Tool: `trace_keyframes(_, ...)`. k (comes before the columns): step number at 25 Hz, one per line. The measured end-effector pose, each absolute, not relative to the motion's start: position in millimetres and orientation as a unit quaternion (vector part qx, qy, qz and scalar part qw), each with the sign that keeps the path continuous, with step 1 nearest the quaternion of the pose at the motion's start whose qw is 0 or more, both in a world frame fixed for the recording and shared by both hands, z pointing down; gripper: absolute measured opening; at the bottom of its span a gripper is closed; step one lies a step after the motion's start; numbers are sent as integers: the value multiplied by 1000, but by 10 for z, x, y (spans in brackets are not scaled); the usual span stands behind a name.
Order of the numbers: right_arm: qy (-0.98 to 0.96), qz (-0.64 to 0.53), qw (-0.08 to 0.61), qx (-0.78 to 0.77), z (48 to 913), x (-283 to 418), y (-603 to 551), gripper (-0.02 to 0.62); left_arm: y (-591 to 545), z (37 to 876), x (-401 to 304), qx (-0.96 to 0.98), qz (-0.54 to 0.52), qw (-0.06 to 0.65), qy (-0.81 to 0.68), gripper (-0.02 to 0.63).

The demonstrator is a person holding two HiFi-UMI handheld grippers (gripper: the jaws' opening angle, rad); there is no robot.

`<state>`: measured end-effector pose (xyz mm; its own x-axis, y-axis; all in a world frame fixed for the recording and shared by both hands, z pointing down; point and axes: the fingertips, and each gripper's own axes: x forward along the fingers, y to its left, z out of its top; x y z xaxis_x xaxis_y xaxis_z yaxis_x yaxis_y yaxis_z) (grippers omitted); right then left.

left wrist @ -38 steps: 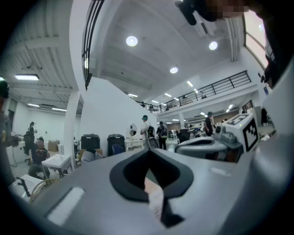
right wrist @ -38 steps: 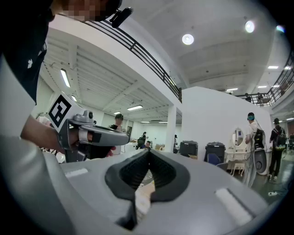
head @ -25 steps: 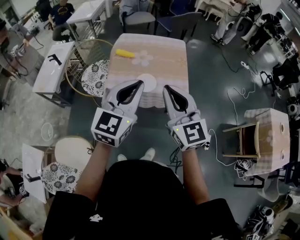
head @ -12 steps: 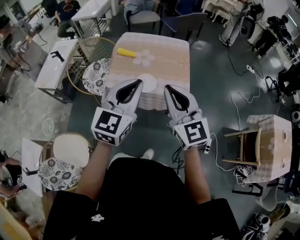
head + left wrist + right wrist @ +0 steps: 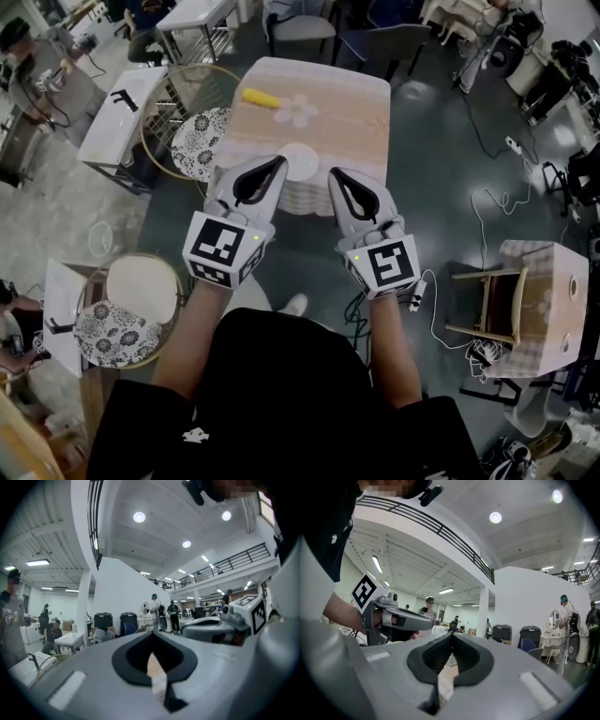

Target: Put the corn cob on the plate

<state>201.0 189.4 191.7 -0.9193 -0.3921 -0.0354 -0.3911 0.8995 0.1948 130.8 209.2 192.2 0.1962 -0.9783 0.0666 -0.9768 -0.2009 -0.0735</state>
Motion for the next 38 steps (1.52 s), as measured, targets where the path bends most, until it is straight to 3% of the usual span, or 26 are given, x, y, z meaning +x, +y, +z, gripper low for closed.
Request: trace_keyframes(38,-976,-95,17,198,1933,801,979,0,1221,1928,212,-790,-44,-3,611,6)
